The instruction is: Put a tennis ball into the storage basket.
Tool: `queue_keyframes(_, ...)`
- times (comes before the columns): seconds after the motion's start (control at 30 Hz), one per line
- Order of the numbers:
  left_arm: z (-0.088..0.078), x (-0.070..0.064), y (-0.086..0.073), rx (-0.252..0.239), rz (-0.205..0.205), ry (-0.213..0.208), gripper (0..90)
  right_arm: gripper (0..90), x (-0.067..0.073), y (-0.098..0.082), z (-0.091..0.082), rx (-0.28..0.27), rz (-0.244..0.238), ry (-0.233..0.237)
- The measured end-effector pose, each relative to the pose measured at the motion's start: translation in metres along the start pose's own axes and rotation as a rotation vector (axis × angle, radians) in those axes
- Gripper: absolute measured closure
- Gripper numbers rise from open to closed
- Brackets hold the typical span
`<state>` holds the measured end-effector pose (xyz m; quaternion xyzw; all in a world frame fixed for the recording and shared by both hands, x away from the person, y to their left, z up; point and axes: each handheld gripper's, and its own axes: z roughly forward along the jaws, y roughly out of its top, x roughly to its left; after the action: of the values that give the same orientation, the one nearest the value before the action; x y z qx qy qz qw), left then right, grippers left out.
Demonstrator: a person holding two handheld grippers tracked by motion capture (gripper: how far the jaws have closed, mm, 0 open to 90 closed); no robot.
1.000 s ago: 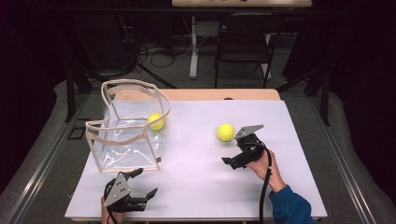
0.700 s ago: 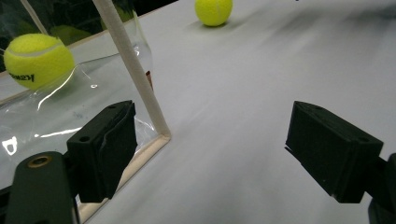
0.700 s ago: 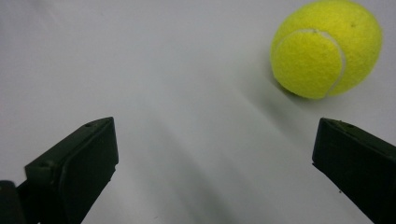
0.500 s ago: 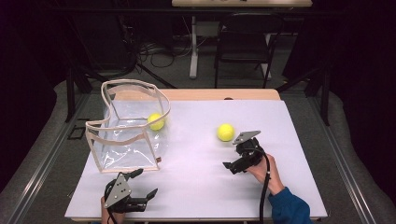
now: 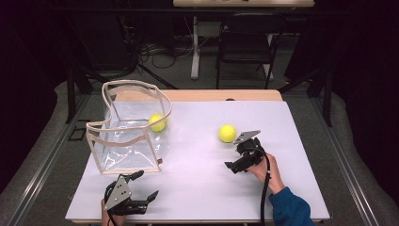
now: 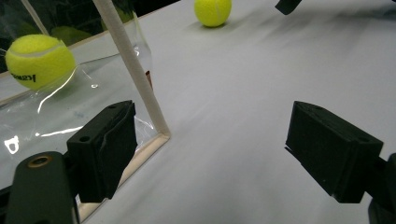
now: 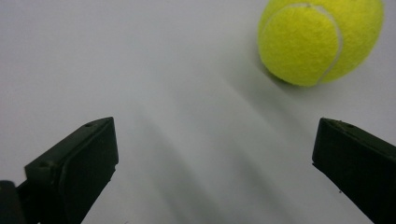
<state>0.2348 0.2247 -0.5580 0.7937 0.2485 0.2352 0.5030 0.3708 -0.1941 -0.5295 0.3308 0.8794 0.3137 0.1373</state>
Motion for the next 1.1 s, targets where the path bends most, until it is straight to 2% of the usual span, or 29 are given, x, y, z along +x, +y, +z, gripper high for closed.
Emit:
queue_keyframes(0.4, 0.0, -0.001, 0.0, 0.0, 0.003, 0.002, 15.9, 0.0, -0.01, 0.013, -0.005, -0.049, 0.026, -0.02)
queue_keyframes(0.8, 0.0, -0.001, 0.001, -0.005, 0.006, -0.006, 15.9, 0.0, -0.016, 0.028, -0.009, -0.037, 0.013, -0.039)
queue_keyframes(1.1, 0.001, -0.001, 0.001, -0.006, 0.006, -0.004, 15.9, 0.0, -0.024, 0.036, -0.008, -0.032, 0.022, -0.049)
